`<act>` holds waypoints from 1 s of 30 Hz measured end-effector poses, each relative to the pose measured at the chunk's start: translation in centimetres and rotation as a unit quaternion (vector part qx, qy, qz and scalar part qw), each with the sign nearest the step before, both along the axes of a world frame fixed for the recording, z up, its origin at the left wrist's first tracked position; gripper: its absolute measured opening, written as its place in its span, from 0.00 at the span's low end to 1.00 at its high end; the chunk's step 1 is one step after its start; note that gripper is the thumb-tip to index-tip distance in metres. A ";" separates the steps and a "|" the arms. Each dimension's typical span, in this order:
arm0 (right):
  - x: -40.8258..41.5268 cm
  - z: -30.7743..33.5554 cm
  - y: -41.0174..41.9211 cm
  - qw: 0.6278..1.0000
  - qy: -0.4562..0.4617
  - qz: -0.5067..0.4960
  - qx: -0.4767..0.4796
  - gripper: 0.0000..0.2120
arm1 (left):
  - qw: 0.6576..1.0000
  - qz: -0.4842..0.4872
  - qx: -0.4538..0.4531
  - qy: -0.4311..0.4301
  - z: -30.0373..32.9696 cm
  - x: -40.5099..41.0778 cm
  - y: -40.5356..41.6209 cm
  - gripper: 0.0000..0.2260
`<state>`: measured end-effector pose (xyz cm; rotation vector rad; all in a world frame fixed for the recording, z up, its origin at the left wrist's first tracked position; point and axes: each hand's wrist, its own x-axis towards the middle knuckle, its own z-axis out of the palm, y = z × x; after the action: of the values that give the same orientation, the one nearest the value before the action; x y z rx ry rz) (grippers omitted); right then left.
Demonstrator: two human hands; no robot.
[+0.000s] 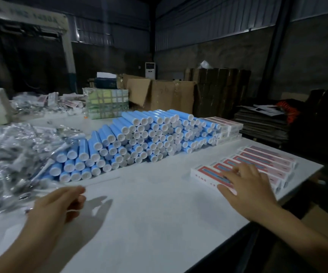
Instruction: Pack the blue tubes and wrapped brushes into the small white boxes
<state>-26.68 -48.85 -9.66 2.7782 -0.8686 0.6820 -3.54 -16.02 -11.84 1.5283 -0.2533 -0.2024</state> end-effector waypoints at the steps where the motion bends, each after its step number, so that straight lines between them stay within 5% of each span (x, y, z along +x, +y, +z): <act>1: 0.7 0.8 1.0 0.999 -0.039 0.033 -0.003 0.17 | 0.999 -0.008 0.024 -0.036 0.2 -0.9 -0.1 0.06; 5: 5.7 3.3 6.2 0.969 -0.145 0.195 0.035 0.09 | 0.959 -0.069 0.207 -0.181 0.7 -2.9 -0.3 0.09; 10: 14.4 4.1 13.2 0.921 -0.131 0.348 0.117 0.06 | 0.948 -0.085 0.243 -0.189 0.9 -3.2 -0.2 0.12; 16: 20.4 0.3 18.0 0.907 -0.017 0.349 0.233 0.13 | 0.959 -0.095 0.222 -0.151 1.3 -3.7 -0.1 0.16; 24: 20.9 -0.3 18.5 0.924 0.111 0.342 0.127 0.09 | 0.960 -0.114 0.225 -0.123 1.6 -4.2 0.3 0.18; 30: 20.8 -1.4 17.9 0.921 0.055 0.362 0.133 0.07 | 0.927 -0.046 0.307 -0.213 6.1 -3.1 3.4 0.13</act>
<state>-5.89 -30.92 -11.05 3.3407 0.1447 0.5037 -6.59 -12.64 -5.73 2.1832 -0.6528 -0.0135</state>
